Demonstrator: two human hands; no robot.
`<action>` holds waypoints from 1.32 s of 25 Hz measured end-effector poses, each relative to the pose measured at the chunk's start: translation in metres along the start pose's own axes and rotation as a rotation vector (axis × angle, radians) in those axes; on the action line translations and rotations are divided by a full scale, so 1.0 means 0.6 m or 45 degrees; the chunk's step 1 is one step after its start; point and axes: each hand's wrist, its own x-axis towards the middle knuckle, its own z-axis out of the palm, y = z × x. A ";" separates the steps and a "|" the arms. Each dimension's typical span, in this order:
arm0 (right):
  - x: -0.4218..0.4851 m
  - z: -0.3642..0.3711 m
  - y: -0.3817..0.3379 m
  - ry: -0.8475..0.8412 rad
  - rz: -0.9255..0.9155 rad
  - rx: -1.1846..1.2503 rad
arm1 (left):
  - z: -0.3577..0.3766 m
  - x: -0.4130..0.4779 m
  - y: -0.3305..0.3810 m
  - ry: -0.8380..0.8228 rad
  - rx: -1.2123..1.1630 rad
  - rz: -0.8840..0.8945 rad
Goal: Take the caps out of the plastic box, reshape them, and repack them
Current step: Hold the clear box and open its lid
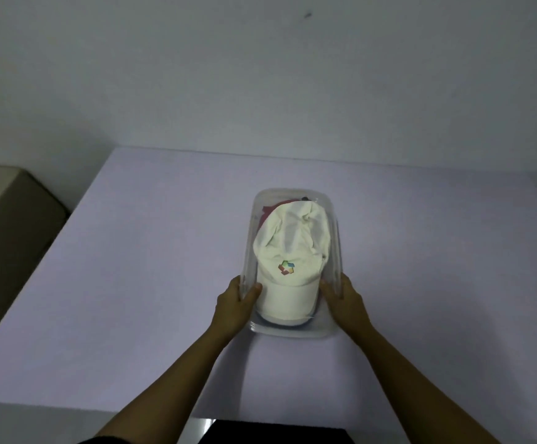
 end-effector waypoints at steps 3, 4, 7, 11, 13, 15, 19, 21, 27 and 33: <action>-0.003 -0.054 0.042 0.027 0.041 -0.010 | 0.063 -0.012 0.016 -0.033 0.029 0.000; -0.004 -0.063 0.051 0.023 0.044 -0.013 | 0.075 -0.015 0.018 -0.034 0.040 -0.014; -0.003 -0.072 0.071 0.010 0.063 -0.017 | 0.096 -0.021 0.014 -0.044 0.049 -0.047; -0.001 -0.072 0.084 -0.018 0.090 0.019 | 0.105 -0.023 0.004 -0.037 0.070 -0.076; 0.003 -0.073 0.087 -0.038 0.107 0.037 | 0.107 -0.024 0.000 -0.028 0.065 -0.087; 0.005 -0.071 0.089 -0.048 0.118 0.095 | 0.112 -0.025 -0.010 0.061 0.126 -0.115; 0.000 -0.057 0.090 0.022 0.142 0.253 | 0.127 -0.038 -0.017 0.303 0.208 -0.183; 0.000 -0.053 0.090 0.047 0.134 0.272 | 0.128 -0.038 -0.014 0.319 0.201 -0.234; 0.000 -0.046 0.093 0.076 0.142 0.239 | 0.114 -0.027 -0.002 0.208 0.190 -0.353; 0.003 -0.046 0.094 0.076 0.132 0.251 | 0.107 -0.031 0.007 0.150 0.146 -0.410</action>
